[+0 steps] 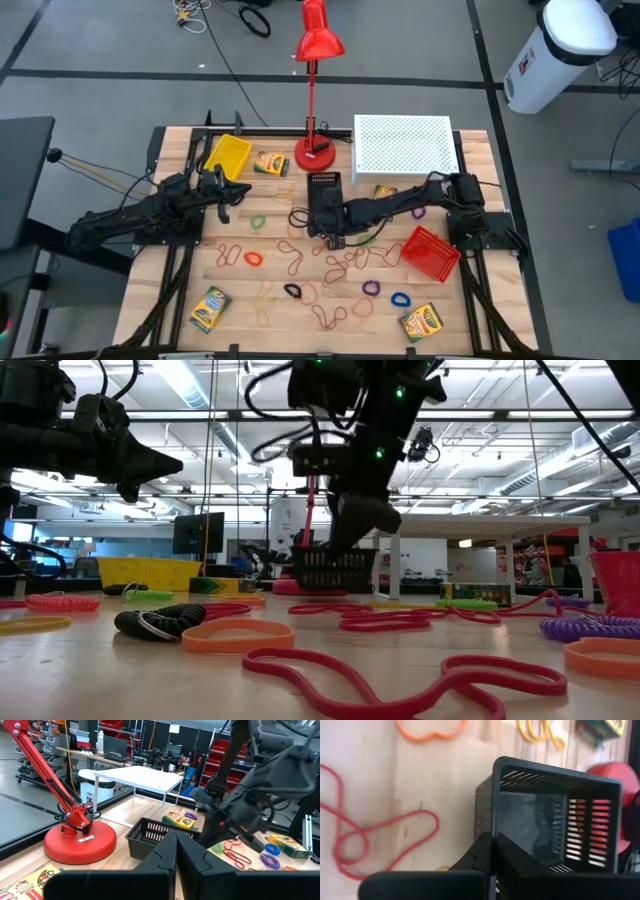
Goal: Pick & Place Office Desk Supplies
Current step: Put the black bin onto the shelf
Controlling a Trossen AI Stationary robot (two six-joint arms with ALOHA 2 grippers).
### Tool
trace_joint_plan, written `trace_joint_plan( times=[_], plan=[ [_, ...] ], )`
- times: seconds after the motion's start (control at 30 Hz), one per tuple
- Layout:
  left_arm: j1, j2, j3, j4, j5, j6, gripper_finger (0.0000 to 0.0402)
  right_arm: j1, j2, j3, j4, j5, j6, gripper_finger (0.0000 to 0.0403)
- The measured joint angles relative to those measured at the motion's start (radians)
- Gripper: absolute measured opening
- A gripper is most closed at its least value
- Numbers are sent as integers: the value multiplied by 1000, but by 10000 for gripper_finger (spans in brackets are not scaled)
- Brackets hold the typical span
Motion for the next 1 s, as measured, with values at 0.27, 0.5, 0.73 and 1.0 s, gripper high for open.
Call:
trace_joint_plan(
  times=[0.27,0.5,0.73,1.0],
  plan=[
    [0,0,0,0,0,0,8,110,-7,178,-178,20,24,10],
    [0,0,0,0,0,0,8,167,-105,306,-446,150,114,20],
    [0,0,0,0,1,0,8,38,-276,256,-588,163,79,12],
    [0,0,0,0,0,0,8,-282,-396,133,-513,-13,-153,12]
  ],
)
